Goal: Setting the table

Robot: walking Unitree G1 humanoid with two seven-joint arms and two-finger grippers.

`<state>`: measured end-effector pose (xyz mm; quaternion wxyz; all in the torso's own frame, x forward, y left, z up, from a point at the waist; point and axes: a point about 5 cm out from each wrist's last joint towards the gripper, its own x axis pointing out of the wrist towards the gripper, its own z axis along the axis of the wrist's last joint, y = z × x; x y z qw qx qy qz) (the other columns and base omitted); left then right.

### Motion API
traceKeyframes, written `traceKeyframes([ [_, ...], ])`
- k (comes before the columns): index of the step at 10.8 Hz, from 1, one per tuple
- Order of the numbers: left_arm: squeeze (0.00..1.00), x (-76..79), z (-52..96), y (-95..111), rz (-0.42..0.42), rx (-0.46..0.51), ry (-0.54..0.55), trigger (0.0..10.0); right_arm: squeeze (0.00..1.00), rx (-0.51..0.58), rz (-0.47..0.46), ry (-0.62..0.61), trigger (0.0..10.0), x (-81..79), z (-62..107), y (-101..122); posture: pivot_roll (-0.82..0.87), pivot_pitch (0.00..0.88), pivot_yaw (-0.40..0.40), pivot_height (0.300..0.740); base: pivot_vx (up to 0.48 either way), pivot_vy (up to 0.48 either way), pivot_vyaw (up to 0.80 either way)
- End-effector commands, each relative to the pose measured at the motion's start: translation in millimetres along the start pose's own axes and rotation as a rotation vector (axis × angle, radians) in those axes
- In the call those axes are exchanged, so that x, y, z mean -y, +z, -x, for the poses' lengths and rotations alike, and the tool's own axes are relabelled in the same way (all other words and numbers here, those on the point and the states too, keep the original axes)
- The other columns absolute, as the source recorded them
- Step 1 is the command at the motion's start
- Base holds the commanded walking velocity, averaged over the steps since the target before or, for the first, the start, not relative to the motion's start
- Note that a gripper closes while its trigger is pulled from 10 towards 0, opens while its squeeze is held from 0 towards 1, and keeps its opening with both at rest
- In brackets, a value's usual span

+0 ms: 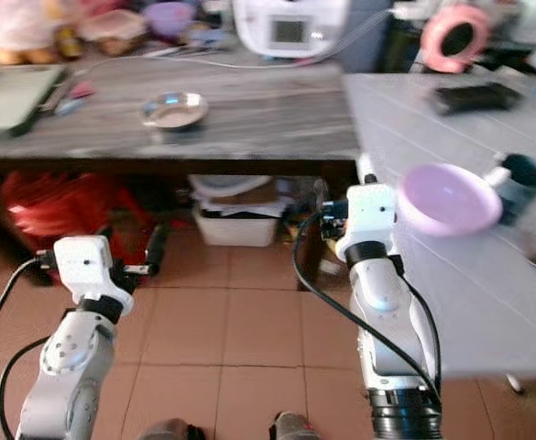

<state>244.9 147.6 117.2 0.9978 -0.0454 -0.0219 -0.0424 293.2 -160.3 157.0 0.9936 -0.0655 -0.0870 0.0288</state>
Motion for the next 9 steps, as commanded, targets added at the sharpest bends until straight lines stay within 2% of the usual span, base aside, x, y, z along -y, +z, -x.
traceKeyframes([
  [1, 0.00, -1.2, -0.3, 2.7, -0.003, 0.012, 0.002, 10.0, 0.00, 0.031, 0.010, 0.006, 10.0, 0.0, -3.2, 5.9, -0.02, 0.072, 0.032, 0.740, 0.000, -0.255, 0.00],
  [4, 0.00, -1.3, -1.9, 7.0, 0.003, 0.029, 0.004, 10.0, 0.00, 0.063, 0.030, 0.014, 10.0, -0.9, -6.2, 11.7, -0.02, 0.072, 0.033, 0.740, 0.000, -0.381, 0.00],
  [6, 0.00, -1.5, -1.6, 6.4, 0.003, 0.026, 0.003, 10.0, 0.00, 0.054, 0.032, 0.011, 10.0, -0.5, -5.5, 9.8, -0.02, 0.076, 0.034, 0.740, 0.000, -0.358, -0.67],
  [9, 0.00, -3.1, -1.6, 5.0, 0.006, 0.021, 0.016, 10.0, 0.00, 0.058, 0.039, 0.014, 10.0, -0.1, -5.3, 10.0, -0.03, 0.076, 0.030, 0.740, 0.000, 0.000, -0.80],
])
